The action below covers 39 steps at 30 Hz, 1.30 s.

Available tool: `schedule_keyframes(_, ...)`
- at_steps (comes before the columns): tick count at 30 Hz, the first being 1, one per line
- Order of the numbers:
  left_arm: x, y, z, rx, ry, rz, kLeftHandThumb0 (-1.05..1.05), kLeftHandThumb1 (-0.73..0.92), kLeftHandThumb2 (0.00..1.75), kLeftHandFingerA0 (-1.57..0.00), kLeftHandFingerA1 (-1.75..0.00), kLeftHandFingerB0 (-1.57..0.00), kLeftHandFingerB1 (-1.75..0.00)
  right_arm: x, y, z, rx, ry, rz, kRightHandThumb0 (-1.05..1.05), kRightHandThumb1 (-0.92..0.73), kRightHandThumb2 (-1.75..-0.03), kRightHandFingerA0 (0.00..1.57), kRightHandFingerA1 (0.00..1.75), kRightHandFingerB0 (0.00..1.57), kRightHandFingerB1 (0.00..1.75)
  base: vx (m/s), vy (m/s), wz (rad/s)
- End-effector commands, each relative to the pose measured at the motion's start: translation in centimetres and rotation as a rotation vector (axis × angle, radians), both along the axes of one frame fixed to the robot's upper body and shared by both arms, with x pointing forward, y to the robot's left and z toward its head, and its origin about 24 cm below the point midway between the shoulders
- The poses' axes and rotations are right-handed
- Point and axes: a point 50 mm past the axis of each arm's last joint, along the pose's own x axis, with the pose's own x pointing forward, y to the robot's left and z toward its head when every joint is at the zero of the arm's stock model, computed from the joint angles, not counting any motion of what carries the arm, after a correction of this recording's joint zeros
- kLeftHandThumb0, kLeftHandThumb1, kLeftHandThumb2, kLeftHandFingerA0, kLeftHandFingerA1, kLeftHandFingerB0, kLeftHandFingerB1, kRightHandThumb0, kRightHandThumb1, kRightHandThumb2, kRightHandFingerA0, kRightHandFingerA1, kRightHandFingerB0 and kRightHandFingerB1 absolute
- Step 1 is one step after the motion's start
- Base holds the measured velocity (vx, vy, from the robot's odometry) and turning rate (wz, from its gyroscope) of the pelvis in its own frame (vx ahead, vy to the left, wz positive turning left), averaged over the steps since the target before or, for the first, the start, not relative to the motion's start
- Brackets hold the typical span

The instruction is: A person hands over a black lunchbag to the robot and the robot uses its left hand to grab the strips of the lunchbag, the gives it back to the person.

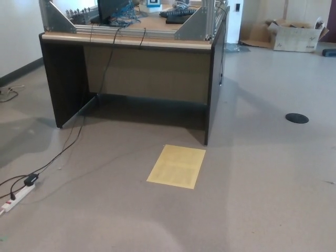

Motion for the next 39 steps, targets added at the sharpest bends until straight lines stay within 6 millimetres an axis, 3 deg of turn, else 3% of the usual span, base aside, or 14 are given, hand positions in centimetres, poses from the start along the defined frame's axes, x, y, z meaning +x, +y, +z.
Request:
schedule_keyframes(1,2.6,-0.9,5.2,0.092,-0.171,-0.098,-0.16,0.44,0.84,-1.22,-1.41,-1.01,-1.31,-0.1,-0.7,0.2,-0.006,-0.016,-0.024,-0.69,-0.74,-0.64,0.54,0.45,0.50,0.42,0.00,0.000,0.00)
schedule_keyframes(2,2.7,-0.9,5.4,0.093,-0.173,-0.099,-0.16,0.44,0.84,-1.22,-1.41,-1.01,-1.31,-0.1,-0.7,0.2,-0.006,-0.016,-0.024,-0.69,-0.74,-0.64,0.54,0.45,0.50,0.42,0.00,0.000,0.00)
schedule_keyframes(3,3.5,-1.3,6.9,0.121,-0.214,-0.106,-0.13,0.61,0.58,-0.89,-1.75,-0.65,-1.74,-0.1,-0.7,0.2,-0.015,-0.016,-0.018,-0.68,-0.75,-0.63,0.54,0.45,0.50,0.42,0.00,0.000,0.00)
schedule_keyframes(9,7.5,-4.2,14.8,0.205,-0.364,-0.169,-0.14,0.61,0.56,-0.85,-1.75,-0.63,-1.72,0.1,-0.6,0.3,-0.016,-0.019,-0.022,-0.69,-0.74,-0.64,0.55,0.44,0.51,0.42,0.00,0.000,0.00)
schedule_keyframes(11,9.2,-6.3,17.9,0.228,-0.410,-0.205,-0.14,0.63,0.55,-0.83,-1.75,-0.60,-1.74,0.0,-0.6,0.2,-0.018,-0.015,-0.026,-0.68,-0.75,-0.64,0.54,0.43,0.52,0.41,0.00,0.000,0.00)
schedule_keyframes(15,10.8,-8.4,20.1,0.222,-0.433,-0.267,-0.12,0.63,0.55,-0.80,-1.75,-0.57,-1.75,0.1,-0.6,0.3,-0.019,-0.018,-0.028,-0.68,-0.75,-0.64,0.54,0.43,0.53,0.42,0.00,0.000,0.00)
schedule_keyframes(16,11.8,-10.6,22.0,0.233,-0.459,-0.301,-0.14,0.61,0.55,-0.80,-1.75,-0.57,-1.75,0.2,-0.7,0.4,-0.024,-0.024,-0.027,-0.70,-0.75,-0.65,0.55,0.44,0.52,0.42,0.00,0.000,0.00)
schedule_keyframes(18,12.7,-13.0,23.5,0.230,-0.455,-0.334,-0.17,0.63,0.54,-0.78,-1.75,-0.56,-1.75,0.5,-0.6,0.5,-0.021,-0.028,-0.034,-0.70,-0.74,-0.64,0.55,0.44,0.53,0.42,0.00,0.000,0.00)
schedule_keyframes(22,14.0,-16.5,25.3,0.250,-0.445,-0.383,-0.20,0.60,0.55,-0.82,-1.75,-0.55,-1.74,0.6,-0.6,0.7,-0.016,-0.041,-0.035,-0.67,-0.76,-0.63,0.56,0.44,0.56,0.44,0.00,0.000,0.00)
schedule_keyframes(28,14.7,-23.6,27.7,0.320,-0.433,-0.455,-0.26,0.57,0.56,-0.85,-1.75,-0.64,-1.66,1.0,-0.6,1.0,0.009,-0.056,-0.041,-0.67,-0.74,-0.62,0.57,0.46,0.60,0.45,0.00,0.000,0.00)
schedule_keyframes(31,14.6,-25.6,28.2,0.354,-0.421,-0.480,-0.25,0.59,0.55,-0.84,-1.75,-0.60,-1.72,1.3,-0.7,1.2,-0.020,-0.051,-0.034,-0.69,-0.73,-0.64,0.57,0.45,0.58,0.43,0.00,0.000,0.00)
schedule_keyframes(39,14.3,-27.9,28.7,0.369,-0.394,-0.528,-0.26,0.57,0.55,-0.81,-1.75,-0.61,-1.69,1.6,-0.9,1.5,-0.031,-0.047,-0.006,-0.68,-0.75,-0.64,0.55,0.44,0.59,0.44,0.00,0.000,0.00)
